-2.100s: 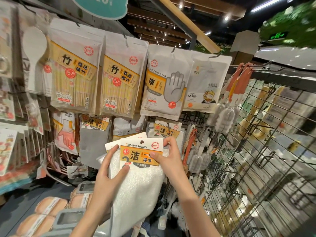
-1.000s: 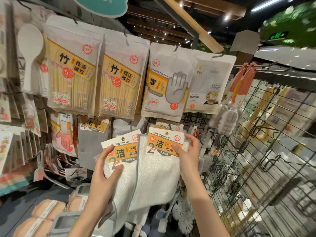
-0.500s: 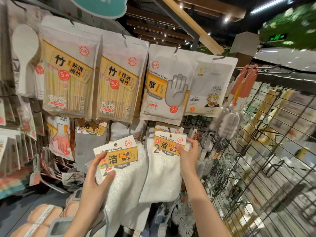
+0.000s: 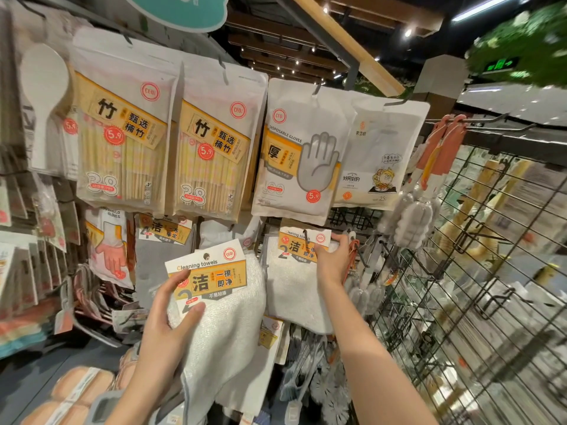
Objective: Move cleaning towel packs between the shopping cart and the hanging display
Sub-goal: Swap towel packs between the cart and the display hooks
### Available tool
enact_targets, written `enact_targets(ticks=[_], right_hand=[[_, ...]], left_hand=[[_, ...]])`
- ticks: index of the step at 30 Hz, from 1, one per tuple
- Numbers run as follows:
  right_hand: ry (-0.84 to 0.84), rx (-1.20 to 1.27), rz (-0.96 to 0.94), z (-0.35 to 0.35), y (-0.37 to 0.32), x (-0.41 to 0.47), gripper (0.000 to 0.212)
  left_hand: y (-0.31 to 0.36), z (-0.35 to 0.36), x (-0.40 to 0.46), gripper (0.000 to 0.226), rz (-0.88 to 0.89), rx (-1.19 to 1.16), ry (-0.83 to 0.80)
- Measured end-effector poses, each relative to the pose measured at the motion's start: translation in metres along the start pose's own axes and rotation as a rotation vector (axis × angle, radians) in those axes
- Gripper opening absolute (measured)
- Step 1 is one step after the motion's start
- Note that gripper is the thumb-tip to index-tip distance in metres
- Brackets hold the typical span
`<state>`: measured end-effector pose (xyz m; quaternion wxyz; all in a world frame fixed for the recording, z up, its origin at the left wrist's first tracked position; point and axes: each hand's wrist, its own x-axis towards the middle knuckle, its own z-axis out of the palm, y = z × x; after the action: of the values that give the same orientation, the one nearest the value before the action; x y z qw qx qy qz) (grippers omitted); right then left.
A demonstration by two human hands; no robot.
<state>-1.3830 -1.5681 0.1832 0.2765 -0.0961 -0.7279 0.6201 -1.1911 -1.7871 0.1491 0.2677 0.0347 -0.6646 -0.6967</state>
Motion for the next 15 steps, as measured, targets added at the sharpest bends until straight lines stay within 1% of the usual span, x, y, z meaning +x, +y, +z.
enact_targets(ticks=[7, 9, 13, 15], right_hand=[[-0.009, -0.042, -0.03, -0.003, 0.0, 0.003, 0.028], [-0.03, -0.089, -0.028, -0.007, 0.005, 0.004, 0.033], [-0.097, -0.173, -0.051, -0.021, 0.008, -0.014, 0.052], [-0.121, -0.168, -0.116, -0.028, -0.001, -0.029, 0.05]], left_hand=[[0.004, 0.0, -0.001, 0.054, -0.011, -0.017, 0.013], [0.005, 0.001, -0.002, 0.054, -0.011, -0.02, 0.01], [0.007, 0.003, -0.005, 0.054, -0.014, -0.028, -0.01], [0.008, 0.006, -0.007, 0.053, -0.016, -0.023, -0.018]])
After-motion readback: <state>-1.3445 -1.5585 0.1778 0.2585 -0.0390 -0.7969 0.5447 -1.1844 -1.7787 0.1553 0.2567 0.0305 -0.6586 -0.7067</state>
